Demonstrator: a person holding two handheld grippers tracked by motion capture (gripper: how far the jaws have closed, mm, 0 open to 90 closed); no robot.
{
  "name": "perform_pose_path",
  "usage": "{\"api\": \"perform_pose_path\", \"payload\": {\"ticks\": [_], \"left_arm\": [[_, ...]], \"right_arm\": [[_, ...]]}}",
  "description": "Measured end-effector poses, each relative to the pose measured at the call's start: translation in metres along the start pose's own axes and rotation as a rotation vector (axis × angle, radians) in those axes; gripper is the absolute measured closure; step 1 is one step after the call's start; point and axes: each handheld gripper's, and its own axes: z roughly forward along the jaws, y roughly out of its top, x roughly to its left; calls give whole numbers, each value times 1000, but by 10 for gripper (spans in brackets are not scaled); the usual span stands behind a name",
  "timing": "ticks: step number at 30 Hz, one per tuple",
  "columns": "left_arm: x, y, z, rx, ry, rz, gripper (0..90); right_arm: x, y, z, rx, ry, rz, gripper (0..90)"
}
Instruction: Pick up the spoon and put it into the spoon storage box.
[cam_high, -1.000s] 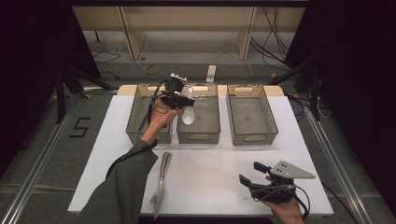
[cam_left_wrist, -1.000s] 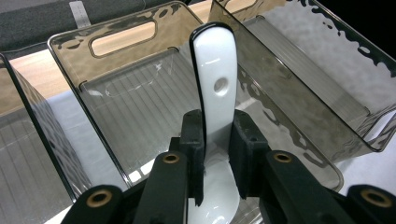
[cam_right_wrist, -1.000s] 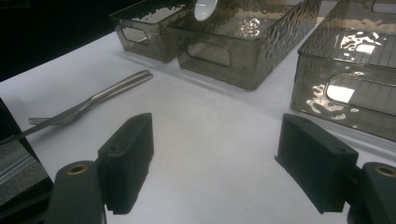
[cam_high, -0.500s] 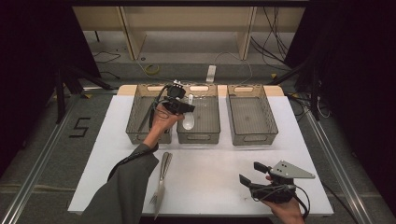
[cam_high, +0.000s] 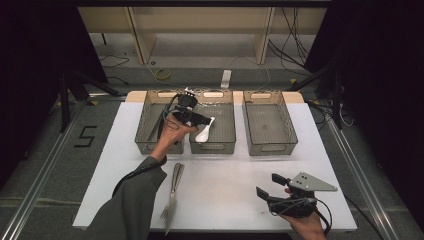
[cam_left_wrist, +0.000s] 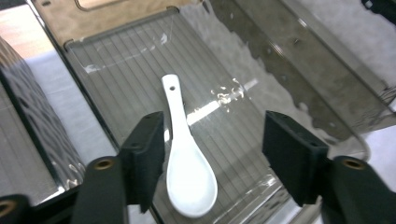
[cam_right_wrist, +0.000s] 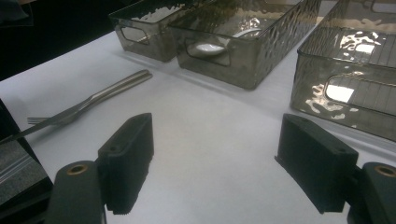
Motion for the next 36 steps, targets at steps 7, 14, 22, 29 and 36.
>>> {"api": "perform_pose_path", "payload": {"ticks": [7, 14, 22, 29, 36], "left_arm": [[-5, -11, -23, -38, -46, 21, 240], [-18, -36, -37, -89, -75, 68, 217], [-26, -55, -42, -59, -100, 145, 207], [-32, -69, -38, -34, -101, 203, 203], [-32, -79, -38, -15, -108, 236, 213]], "right_arm": [[0, 0, 0, -1, -1, 1, 277], [1, 0, 0, -2, -2, 0, 277], [1, 1, -1, -2, -3, -2, 277], [1, 1, -1, -2, -5, -3, 277], [-2, 0, -1, 1, -5, 1, 277]]}}
